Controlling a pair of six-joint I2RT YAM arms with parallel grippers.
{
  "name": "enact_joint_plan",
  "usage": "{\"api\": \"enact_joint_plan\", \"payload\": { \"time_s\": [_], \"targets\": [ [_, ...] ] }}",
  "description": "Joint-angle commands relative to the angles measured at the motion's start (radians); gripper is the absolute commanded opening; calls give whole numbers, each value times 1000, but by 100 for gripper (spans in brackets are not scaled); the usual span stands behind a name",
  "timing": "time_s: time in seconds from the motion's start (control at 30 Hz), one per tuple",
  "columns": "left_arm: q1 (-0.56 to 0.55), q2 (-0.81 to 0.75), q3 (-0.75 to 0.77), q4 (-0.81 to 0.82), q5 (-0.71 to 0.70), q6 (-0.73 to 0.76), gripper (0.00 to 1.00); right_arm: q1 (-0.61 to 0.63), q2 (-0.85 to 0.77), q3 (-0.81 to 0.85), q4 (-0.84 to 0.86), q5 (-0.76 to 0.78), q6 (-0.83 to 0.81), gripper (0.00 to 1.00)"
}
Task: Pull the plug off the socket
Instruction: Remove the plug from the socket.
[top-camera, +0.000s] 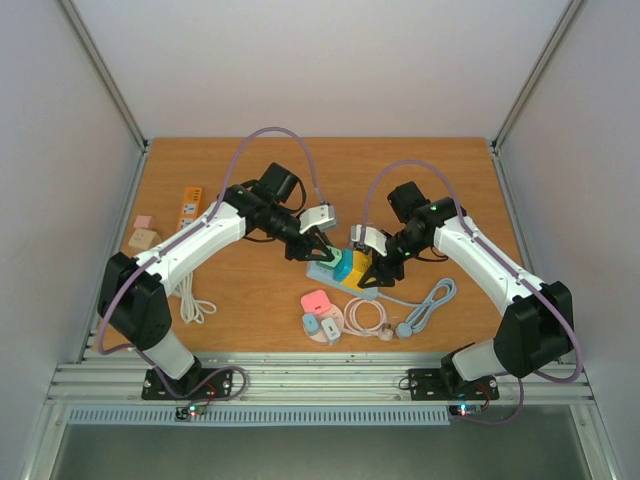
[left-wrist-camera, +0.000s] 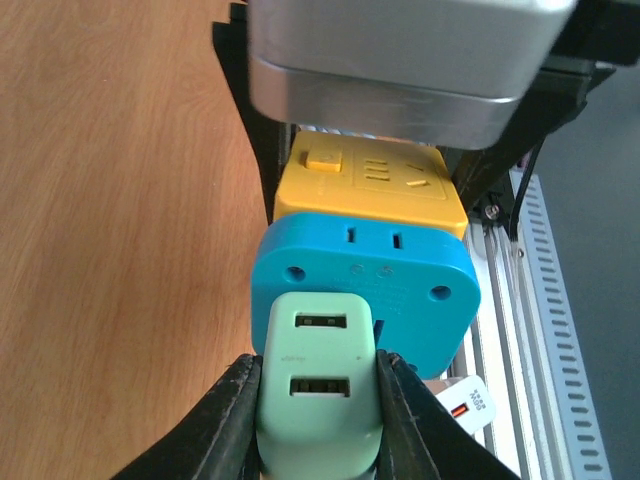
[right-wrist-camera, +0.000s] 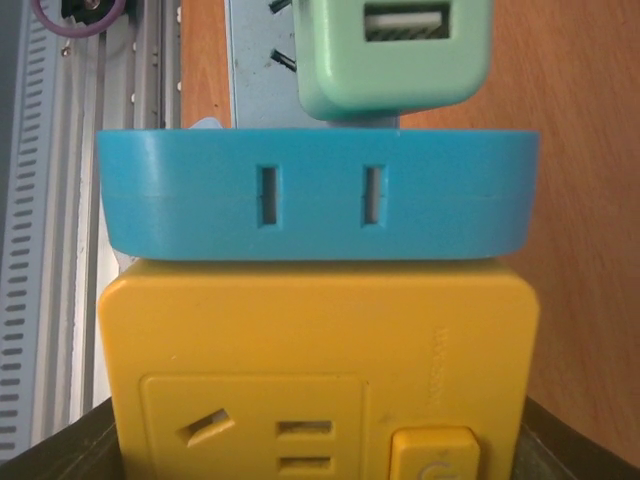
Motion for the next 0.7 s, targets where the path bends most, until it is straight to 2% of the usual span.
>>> {"api": "enact_joint_plan", "payload": {
  "time_s": [0.0,0.2,0.53,0.67],
  "targets": [
    [23,-46,18,172,123,-123,0,4,18,16,8,17,24,1],
    [24,-18,31,164,90,-165,0,3,20,16,7,20,24,1],
    [-45,-29,22,81,61,20,0,3,34,18,3,23,23,1],
    [-46,-33,25,80,54,28,1,4,33,19,2,25,23,1]
  ]
}}
